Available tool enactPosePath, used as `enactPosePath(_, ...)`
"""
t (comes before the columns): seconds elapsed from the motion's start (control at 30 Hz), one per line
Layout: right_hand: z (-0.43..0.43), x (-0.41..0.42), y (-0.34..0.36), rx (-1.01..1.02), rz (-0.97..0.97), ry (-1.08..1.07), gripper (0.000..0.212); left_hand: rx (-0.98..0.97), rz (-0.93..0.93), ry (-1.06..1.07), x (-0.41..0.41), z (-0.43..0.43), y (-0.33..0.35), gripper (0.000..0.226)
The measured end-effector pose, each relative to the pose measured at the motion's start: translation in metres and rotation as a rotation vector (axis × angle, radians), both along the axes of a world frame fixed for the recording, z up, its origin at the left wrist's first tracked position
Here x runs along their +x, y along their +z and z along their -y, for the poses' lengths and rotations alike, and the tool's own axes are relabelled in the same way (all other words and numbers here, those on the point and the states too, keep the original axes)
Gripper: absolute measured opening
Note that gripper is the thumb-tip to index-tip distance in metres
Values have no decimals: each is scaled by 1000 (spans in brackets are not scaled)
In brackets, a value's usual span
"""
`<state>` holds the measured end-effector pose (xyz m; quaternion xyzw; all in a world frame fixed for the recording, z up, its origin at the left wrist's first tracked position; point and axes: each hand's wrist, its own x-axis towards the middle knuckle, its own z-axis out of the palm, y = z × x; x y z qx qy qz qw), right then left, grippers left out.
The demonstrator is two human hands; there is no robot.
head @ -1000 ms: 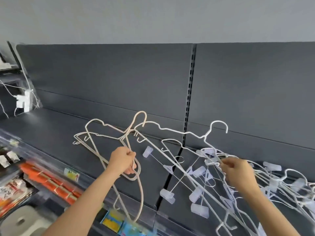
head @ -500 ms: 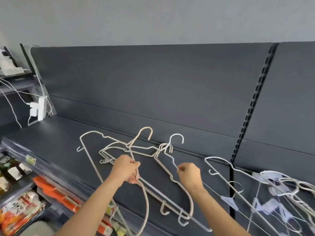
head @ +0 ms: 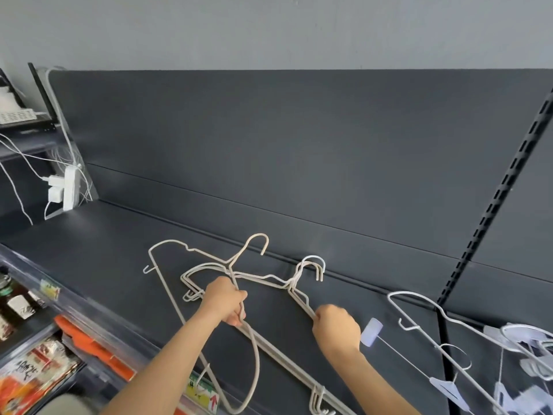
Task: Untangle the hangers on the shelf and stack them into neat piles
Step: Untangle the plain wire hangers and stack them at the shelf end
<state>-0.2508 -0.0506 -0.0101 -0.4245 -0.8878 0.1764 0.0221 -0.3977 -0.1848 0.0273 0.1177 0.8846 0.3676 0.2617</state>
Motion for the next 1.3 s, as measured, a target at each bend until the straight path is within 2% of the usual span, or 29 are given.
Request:
enactPosePath(0.2,-9,10,6,0,-121,83,39,-3,3,22,-15,5,4,28)
enactPosePath(0.43,-45,68,45,73,-273,67,29,79,11,24,-14,5,12,30)
enactPosePath(0.63,-73,141,67,347,-396,-55,11,154,90,-45,26,-23,9,28)
enactPosePath(0.8,-92,190,71,458,-423,-171,11,186,178,-87,76,-57,-6,28)
enactPosePath(0.97,-110,232,66,443,-403,-258,9,218,200,-58,112,-91,-19,18)
enactPosePath(1.07,-119,256,66,414,-424,-311,9,215,152,7,120,-101,-26,20)
enactPosePath(1.23,-118,273,74,397,-464,-262,7,240,105,61,132,-105,-26,25)
enactPosePath(1.3,-117,269,76,374,-493,-219,6,171,37,17,134,-105,-22,28)
